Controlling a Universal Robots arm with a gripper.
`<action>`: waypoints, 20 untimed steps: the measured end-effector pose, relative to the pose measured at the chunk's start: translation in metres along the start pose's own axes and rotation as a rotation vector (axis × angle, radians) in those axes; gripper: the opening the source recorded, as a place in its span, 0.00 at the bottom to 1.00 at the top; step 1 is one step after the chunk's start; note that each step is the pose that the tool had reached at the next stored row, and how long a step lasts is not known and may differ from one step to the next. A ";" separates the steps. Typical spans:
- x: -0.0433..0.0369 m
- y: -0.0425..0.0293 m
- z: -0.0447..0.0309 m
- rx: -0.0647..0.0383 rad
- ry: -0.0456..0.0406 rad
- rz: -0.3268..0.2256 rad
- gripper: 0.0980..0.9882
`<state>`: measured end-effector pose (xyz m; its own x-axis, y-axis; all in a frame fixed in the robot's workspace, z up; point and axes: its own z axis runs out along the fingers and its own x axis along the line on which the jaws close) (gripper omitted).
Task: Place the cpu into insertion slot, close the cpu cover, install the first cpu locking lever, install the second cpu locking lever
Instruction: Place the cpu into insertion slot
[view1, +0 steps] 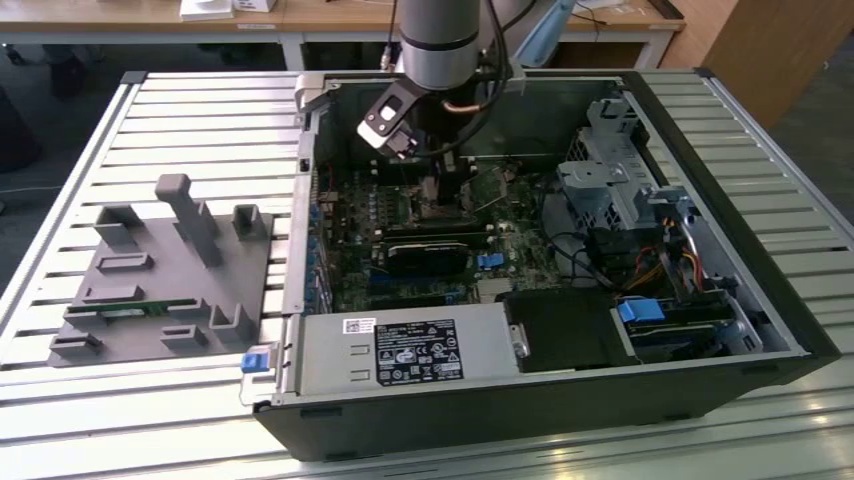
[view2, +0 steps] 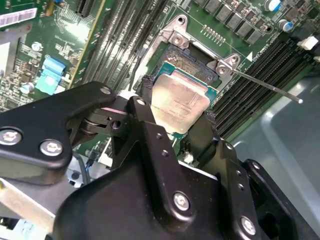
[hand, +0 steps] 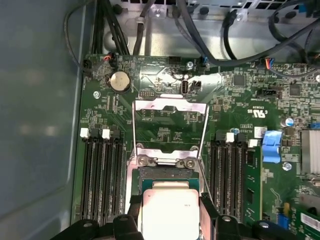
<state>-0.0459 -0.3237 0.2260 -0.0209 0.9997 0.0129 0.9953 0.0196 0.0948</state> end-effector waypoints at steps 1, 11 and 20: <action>0.0005 -0.0001 0.0013 0.000 0.0001 0.000 0.49; 0.0045 -0.0014 0.0126 0.000 -0.0016 0.017 0.49; 0.0045 -0.0026 0.0174 0.000 -0.0023 0.024 0.49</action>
<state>-0.0469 -0.3190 0.2084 0.0037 0.9999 0.0129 0.9955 -0.0049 0.0948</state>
